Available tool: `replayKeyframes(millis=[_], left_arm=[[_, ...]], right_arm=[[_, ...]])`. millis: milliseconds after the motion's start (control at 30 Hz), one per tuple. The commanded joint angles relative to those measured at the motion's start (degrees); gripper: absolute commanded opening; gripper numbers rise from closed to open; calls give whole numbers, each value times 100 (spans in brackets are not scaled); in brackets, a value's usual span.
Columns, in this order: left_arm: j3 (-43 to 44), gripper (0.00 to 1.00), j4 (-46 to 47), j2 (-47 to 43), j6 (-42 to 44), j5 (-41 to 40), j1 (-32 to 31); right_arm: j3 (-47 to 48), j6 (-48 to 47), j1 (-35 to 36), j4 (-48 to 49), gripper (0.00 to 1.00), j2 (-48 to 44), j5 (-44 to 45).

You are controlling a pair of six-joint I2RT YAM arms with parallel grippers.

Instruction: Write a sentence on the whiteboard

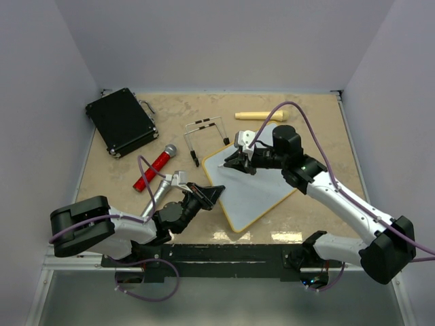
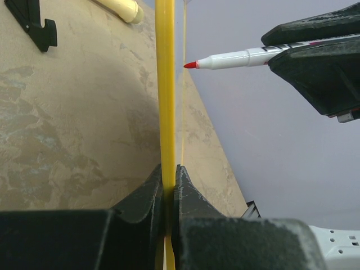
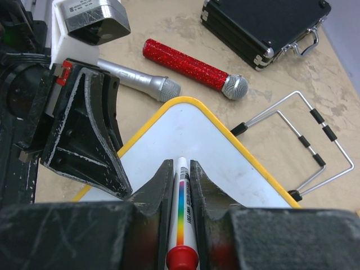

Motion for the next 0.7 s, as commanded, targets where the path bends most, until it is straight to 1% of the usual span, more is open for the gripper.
replayKeyframes(millis=[0, 333, 667], left_arm=[[99, 0, 640, 31, 292, 127, -56], [126, 0, 631, 14, 362, 162, -48], [135, 0, 570, -30, 397, 162, -39]], right_arm=[[47, 101, -9, 247, 0, 83, 76], [21, 40, -18, 159, 0, 109, 67], [21, -145, -9, -166, 0, 109, -29]])
